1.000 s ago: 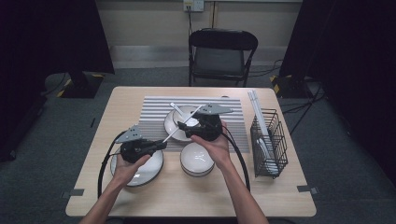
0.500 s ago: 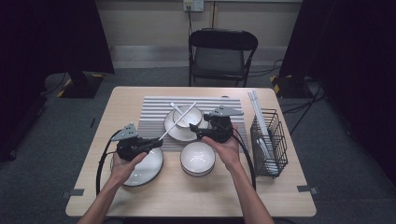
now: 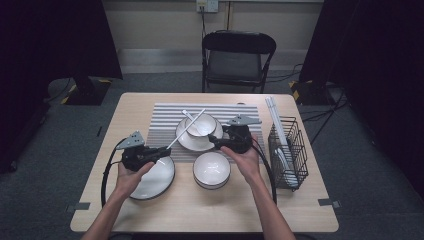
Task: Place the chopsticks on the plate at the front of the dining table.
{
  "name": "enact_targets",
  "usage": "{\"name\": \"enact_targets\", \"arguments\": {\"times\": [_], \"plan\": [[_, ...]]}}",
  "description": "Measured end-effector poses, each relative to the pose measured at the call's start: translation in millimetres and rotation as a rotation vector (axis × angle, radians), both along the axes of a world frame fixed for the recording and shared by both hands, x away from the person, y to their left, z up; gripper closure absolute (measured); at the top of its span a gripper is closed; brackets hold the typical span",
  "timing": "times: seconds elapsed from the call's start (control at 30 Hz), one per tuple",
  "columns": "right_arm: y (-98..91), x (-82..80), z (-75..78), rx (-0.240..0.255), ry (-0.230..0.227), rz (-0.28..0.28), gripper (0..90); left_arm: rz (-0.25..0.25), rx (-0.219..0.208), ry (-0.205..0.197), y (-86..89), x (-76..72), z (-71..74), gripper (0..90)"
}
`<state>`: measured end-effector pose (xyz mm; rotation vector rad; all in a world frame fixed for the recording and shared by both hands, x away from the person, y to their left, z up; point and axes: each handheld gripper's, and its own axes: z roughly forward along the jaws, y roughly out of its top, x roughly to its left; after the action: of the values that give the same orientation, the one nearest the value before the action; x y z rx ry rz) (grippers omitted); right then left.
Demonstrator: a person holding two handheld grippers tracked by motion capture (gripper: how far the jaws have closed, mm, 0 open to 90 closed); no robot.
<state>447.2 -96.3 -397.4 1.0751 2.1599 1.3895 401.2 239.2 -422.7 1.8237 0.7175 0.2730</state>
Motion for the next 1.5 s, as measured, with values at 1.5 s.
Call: {"name": "enact_targets", "arguments": {"times": [1.5], "plan": [[-39.0,16.7,-93.7,-0.189,0.186,-0.174,21.6,0.091,0.014,0.034,20.4,37.4,3.3,86.3]]}}
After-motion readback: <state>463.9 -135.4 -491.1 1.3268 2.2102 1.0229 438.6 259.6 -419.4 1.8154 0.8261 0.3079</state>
